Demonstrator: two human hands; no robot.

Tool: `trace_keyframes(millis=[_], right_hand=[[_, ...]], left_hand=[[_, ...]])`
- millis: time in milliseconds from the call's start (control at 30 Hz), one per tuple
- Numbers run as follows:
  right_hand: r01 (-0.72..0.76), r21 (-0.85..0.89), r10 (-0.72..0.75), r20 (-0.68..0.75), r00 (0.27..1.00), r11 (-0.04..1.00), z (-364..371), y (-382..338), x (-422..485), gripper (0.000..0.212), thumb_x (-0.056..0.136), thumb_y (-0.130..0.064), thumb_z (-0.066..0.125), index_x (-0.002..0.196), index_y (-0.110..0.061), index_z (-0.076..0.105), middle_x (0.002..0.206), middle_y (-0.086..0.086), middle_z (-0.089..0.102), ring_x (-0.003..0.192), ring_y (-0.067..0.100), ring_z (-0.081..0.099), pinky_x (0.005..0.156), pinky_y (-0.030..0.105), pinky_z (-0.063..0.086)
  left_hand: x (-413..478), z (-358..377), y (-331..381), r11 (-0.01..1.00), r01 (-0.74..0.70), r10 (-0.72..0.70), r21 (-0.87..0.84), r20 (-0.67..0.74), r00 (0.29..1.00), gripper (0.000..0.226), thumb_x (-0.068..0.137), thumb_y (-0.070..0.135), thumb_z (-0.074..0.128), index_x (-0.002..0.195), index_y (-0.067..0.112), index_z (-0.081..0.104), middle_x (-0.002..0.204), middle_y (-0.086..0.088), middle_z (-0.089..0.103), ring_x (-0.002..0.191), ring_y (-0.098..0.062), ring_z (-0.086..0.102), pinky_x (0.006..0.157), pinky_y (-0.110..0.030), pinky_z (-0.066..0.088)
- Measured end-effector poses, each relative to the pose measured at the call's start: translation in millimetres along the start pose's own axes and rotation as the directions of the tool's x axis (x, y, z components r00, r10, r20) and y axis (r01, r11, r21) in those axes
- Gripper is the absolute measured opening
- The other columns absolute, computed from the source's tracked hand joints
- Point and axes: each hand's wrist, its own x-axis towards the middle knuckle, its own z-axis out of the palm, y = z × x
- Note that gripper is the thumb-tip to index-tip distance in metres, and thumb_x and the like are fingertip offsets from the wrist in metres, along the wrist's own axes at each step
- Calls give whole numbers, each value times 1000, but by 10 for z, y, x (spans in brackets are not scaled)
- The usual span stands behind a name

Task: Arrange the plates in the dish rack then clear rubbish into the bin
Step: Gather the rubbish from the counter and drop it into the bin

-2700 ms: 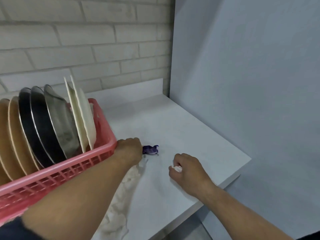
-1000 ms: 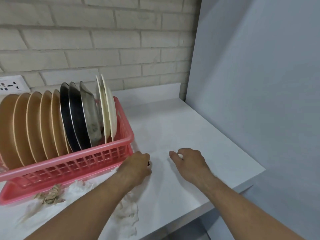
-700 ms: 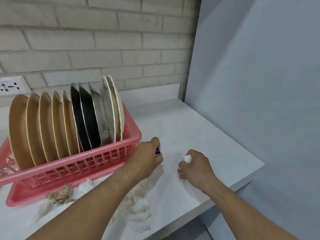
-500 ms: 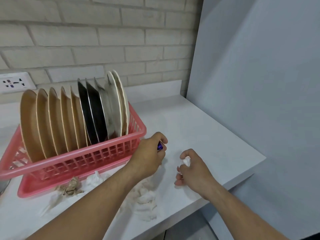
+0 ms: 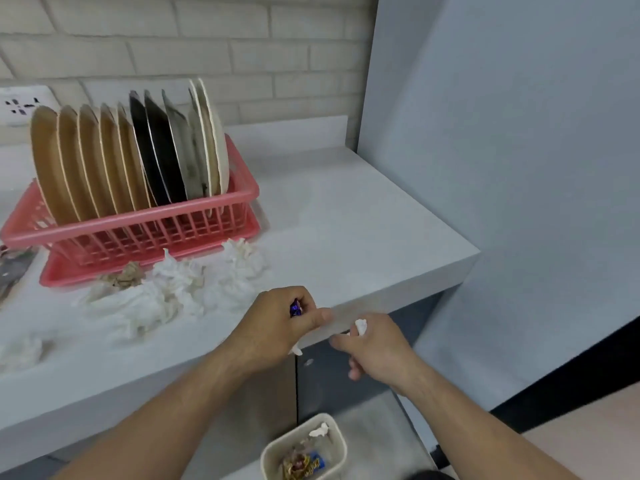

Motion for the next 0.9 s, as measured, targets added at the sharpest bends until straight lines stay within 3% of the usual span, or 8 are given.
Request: trace_keyframes(millis=[100,200,333,400,467,567,700,900], right_hand=[[-133,20,133,0,991,991,-43,414,-149,12,82,-6,68,81,-7,57,77,14,69,60,19,71,55,32,59],[-163,-64,164,13,986,985,-13,792,-307,14,83,-7,66,78,-12,54,76,13,67,53,18,66,56,33,59],[-140,-336,140,-25,990,932,75,1124,-495,37,84,-55,62,79,-20,50,78,-2,58,60,11,57,48,25,43],[-82,-394,59,-70,996,916,108,1235,-551,50,89,-65,38,69,-20,47,71,-5,54,64,11,51,58,29,41],[-29,-437,4,-59,998,899,165,1374,-556,47,98,-49,27,68,-18,45,70,-1,54,68,18,52,67,37,44],[-2,-561,-14,-25,1000,828,346,1680,-508,24,100,-26,29,87,-16,46,81,2,54,75,22,52,69,34,45],[-161,-456,173,-15,985,875,709,2269,-382,17,97,-36,42,99,-20,46,87,-1,58,75,12,54,61,27,43],[-184,-464,212,9,977,866,1271,3279,-215,29,93,-45,54,99,-17,56,89,-1,61,78,15,56,64,26,45]], left_hand=[[-295,365,-201,994,105,-106,11,54,993,15,78,35,71,74,29,58,59,14,57,52,-1,53,52,-30,56],[-583,670,-463,969,229,-239,89,115,964,6,82,35,59,85,32,54,76,10,61,67,-5,59,69,-36,57],[-831,879,-751,923,340,-374,179,208,904,27,97,36,27,84,24,48,85,5,54,78,-11,50,69,-33,43],[-899,928,-887,913,338,-388,228,229,893,31,99,31,23,77,20,43,82,1,48,74,-13,45,69,-38,44],[-954,981,-1032,898,317,-395,305,239,887,32,99,30,24,77,21,44,84,1,49,76,-12,47,68,-33,43],[-1040,1108,-1321,880,244,-364,408,249,897,26,98,29,28,83,23,48,91,1,50,83,-12,47,73,-29,42],[-1127,1430,-1950,864,153,-330,480,310,892,20,99,31,31,98,20,48,103,2,46,94,-15,42,82,-28,39],[-1202,2112,-3098,823,92,-374,561,412,831,22,98,30,32,111,18,45,117,-2,44,104,-19,40,93,-35,41]])
